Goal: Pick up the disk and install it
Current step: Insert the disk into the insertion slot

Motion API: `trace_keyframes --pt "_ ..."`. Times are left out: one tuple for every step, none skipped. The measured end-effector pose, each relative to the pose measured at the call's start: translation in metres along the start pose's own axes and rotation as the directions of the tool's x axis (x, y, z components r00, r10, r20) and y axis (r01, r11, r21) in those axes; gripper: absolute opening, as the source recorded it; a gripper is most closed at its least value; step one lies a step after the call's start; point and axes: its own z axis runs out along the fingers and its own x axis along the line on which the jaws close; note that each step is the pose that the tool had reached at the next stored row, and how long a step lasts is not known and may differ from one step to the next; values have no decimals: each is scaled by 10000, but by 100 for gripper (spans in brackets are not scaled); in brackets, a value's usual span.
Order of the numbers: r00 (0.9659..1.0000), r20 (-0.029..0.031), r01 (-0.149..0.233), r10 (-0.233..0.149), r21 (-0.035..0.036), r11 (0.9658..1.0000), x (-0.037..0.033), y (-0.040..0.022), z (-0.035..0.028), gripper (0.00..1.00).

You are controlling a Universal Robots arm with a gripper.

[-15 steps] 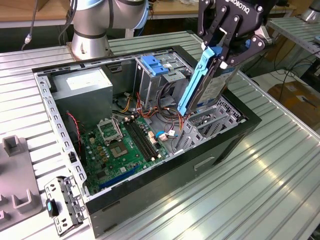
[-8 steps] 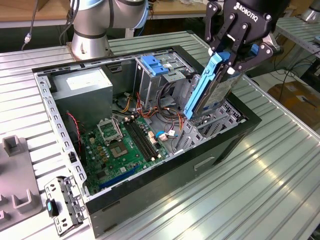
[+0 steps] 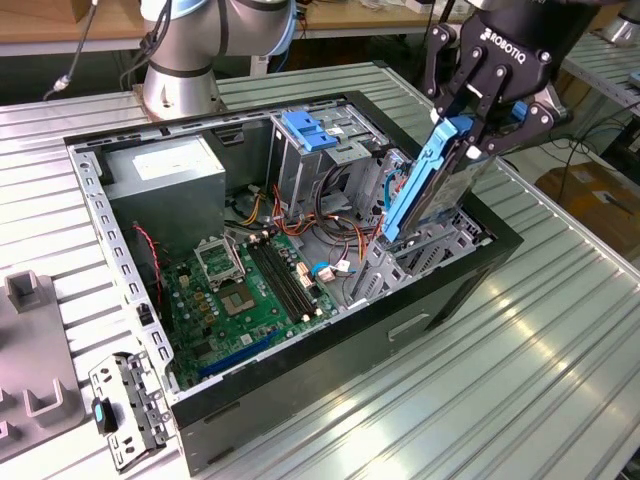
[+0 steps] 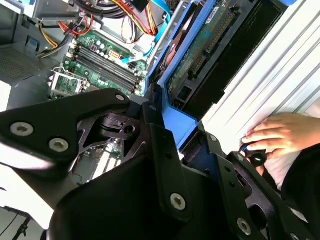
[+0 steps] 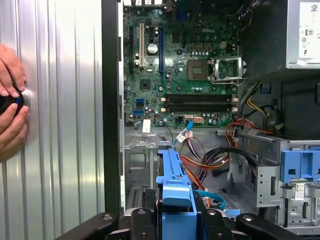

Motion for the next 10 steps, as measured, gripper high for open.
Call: trace_keyframes --pt "10000 -2 -13 13 3 10000 0 -2 19 37" --pt "10000 0 -16 16 6 10000 1 -1 35 37" --pt "10000 -1 -17 17 10 10000 2 0 56 37" --pt "10000 -2 -16 16 11 10000 3 1 68 37" --pt "10000 -2 -16 16 12 10000 4 4 85 37" --pt "10000 -1 -17 17 12 10000 4 8 94 37" --pt "10000 -1 -17 17 13 10000 5 15 100 37" --pt "10000 0 -17 17 14 10000 5 25 102 37" --pt "10000 0 -19 19 14 10000 6 32 105 37" --pt "10000 -2 -19 19 14 10000 6 33 117 37"
